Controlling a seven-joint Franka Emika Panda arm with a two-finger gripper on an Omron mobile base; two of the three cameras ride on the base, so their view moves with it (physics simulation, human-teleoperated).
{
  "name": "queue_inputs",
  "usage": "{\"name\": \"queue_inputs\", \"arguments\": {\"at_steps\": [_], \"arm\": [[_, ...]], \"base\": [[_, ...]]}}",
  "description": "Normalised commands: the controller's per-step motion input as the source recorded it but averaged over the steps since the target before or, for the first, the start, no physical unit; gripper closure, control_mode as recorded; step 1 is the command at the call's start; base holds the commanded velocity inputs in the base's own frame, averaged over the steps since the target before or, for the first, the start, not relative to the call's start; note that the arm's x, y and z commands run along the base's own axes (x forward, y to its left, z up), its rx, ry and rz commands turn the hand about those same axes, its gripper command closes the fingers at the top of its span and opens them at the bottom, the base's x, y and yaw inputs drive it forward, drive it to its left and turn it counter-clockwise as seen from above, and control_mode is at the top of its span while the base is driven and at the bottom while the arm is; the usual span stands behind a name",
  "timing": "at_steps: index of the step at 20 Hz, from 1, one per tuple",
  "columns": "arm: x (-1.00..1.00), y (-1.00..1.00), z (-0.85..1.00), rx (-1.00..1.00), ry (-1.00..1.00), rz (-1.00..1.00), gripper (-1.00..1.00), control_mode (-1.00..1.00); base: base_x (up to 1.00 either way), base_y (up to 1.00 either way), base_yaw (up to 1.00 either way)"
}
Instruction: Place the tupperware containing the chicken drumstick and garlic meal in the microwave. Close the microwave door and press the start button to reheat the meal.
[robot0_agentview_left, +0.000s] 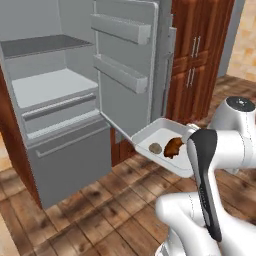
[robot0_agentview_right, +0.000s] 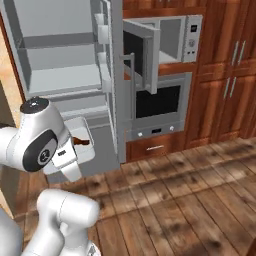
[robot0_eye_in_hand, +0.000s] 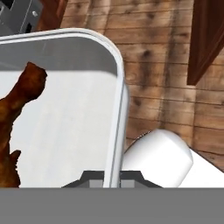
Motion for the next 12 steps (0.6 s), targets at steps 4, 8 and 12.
{"name": "queue_inputs", "arguments": {"at_steps": [4,8,12], "arm": [[0.00,0.00,0.00,0.00,0.00,0.00,1.00,1.00],[0.00,0.00,0.00,0.00,0.00,0.00,1.00,1.00],[0.00,0.00,0.00,0.00,0.00,0.00,1.00,1.00]], "base": [[0.01,-0.13,-0.45],[0.22,-0.26,-0.39],[0.46,-0.24,-0.36]]}}
